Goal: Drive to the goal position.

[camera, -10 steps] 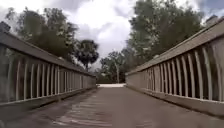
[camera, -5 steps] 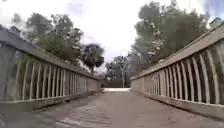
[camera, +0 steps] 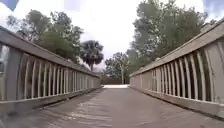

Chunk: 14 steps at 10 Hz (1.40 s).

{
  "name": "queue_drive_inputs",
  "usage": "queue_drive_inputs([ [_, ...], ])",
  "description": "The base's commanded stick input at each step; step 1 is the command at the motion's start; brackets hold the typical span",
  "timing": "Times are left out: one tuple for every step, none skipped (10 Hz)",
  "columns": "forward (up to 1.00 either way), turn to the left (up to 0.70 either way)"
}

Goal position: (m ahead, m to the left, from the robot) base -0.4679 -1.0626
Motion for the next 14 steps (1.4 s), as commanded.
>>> queue_drive_inputs([
  [-0.5, -0.25],
  [-0.5, -0.25],
  [-0.5, -0.25],
  [-0.5, -0.25],
  [-0.5, -0.25],
  [-0.5, -0.25],
  [-0.5, -0.25],
  [-0.5, -0.25],
  [-0.5, 0.0],
  [-0.5, 0.05],
  [-0.5, 0.15],
  [-0.5, 0.25],
  [-0.5, 0.25],
  [-0.5, 0.25],
])
